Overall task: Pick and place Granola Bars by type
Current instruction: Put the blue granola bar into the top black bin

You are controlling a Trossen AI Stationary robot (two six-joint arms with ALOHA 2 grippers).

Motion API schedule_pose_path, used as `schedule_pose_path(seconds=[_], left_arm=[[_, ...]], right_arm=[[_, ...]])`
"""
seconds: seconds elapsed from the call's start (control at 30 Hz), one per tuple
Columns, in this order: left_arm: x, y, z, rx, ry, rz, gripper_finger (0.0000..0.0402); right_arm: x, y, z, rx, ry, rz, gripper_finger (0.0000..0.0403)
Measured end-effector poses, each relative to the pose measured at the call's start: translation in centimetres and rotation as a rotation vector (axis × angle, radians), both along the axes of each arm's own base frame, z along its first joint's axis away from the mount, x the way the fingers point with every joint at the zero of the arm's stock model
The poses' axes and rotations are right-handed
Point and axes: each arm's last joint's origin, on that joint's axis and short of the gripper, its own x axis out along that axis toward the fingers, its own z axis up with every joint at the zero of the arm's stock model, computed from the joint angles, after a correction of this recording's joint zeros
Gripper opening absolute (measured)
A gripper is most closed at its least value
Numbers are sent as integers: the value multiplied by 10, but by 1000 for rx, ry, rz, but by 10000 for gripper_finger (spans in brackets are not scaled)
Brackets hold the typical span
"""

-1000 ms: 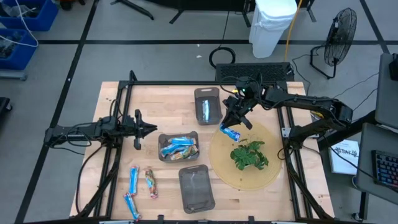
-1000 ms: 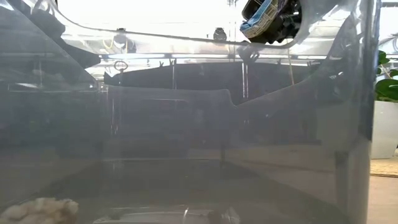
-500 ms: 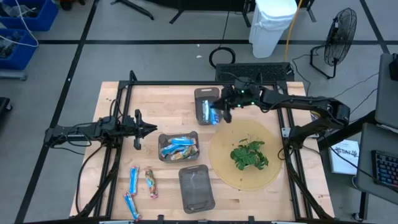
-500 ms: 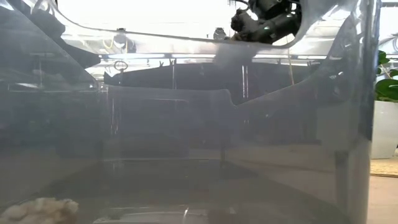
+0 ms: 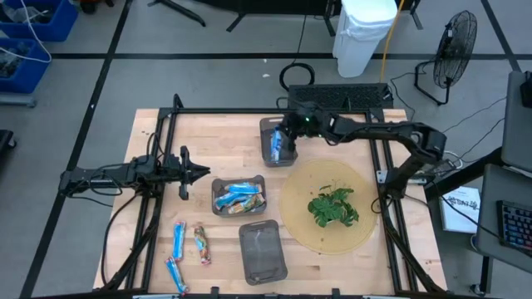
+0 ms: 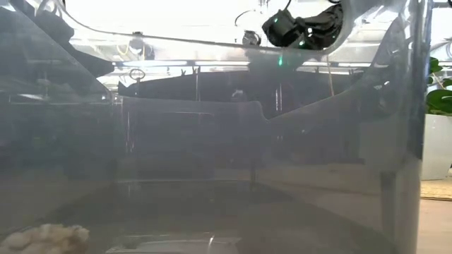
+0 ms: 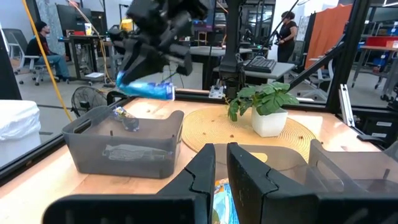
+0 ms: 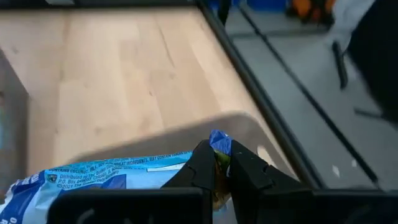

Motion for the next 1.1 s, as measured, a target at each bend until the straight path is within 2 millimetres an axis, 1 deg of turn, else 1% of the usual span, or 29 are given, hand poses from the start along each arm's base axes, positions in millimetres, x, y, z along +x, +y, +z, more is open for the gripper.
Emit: schedule_pose_path(seconds=[0.13,0.27,0.43,0.63,0.83,0.93,1.1], left_arm=[[0,0,0,0,0,0,47],[0,0,0,0,0,0,47],[0,0,0,0,-1,0,47],[0,0,0,0,-1,0,47],[0,0,0,0,0,0,47],[0,0,0,0,0,0,47],[0,0,0,0,0,0,47]], right_arm=[[0,-21,-11,37,75,-44,17],[4,-33,-23,99,147,-38,17],[10,-28,-46,147,245,5,17],[16,-22,-63,174,298,18,17],[18,-19,-66,176,309,20,17],[18,-20,-66,171,308,-33,21],[17,-20,-66,187,301,-57,54]])
